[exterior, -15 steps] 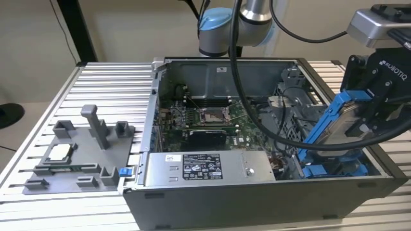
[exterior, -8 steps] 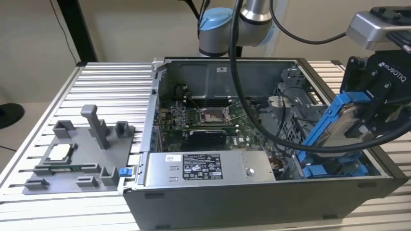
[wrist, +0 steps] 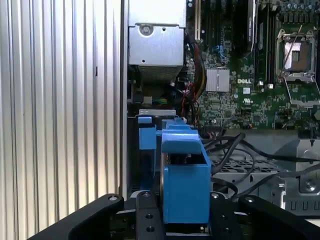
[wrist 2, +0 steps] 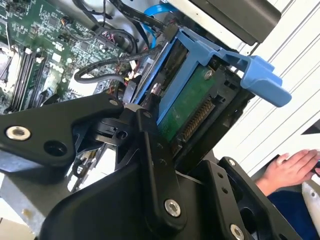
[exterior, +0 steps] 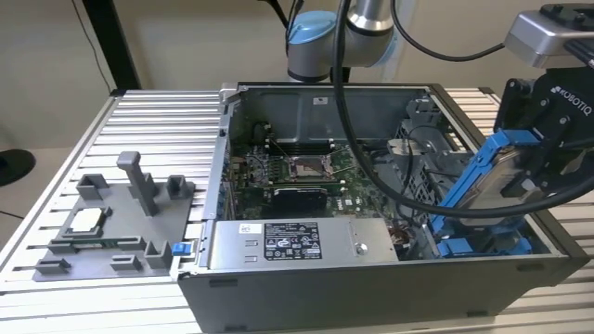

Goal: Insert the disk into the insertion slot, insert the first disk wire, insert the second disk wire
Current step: 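Insert the disk into the insertion slot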

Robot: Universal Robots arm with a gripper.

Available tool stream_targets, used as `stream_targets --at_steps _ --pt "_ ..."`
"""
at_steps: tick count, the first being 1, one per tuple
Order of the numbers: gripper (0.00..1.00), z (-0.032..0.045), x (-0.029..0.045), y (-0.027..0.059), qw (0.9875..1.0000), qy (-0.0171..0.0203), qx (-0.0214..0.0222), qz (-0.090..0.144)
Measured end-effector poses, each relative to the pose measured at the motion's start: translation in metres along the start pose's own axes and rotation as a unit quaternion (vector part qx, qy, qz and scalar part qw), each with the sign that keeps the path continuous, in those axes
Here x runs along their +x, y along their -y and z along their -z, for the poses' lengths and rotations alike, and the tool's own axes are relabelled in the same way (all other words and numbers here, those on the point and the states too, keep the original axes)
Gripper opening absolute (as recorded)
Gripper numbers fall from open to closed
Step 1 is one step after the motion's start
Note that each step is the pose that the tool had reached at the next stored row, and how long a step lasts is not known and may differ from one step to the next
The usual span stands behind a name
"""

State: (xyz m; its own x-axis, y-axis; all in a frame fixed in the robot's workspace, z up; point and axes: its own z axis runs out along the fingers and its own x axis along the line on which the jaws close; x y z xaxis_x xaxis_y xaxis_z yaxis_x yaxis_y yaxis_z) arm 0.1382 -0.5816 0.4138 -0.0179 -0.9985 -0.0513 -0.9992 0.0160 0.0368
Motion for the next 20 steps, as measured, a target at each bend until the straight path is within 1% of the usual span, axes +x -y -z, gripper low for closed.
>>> stream_targets --at_steps 3,4,6,9,12,20 --pt "0.00 0.0007 0.0000 -0.0002 1.0000 -0.0002 0.0003 0.000" --pt "0.00 0.0008 0.0000 -0.0002 1.0000 -0.0008 0.0005 0.000" --pt "0.00 0.0009 0.0000 -0.0003 1.0000 -0.0028 0.0007 0.000" --pt "0.00 0.0005 0.0000 -0.0007 1.0000 -0.0074 0.0009 0.000" --pt "0.00 -0.0003 -0.0005 -0.0010 0.9999 -0.0103 0.0010 -0.001" --pt "0.00 -0.0032 -0.0008 -0.0016 0.9999 -0.0115 0.0010 -0.001"
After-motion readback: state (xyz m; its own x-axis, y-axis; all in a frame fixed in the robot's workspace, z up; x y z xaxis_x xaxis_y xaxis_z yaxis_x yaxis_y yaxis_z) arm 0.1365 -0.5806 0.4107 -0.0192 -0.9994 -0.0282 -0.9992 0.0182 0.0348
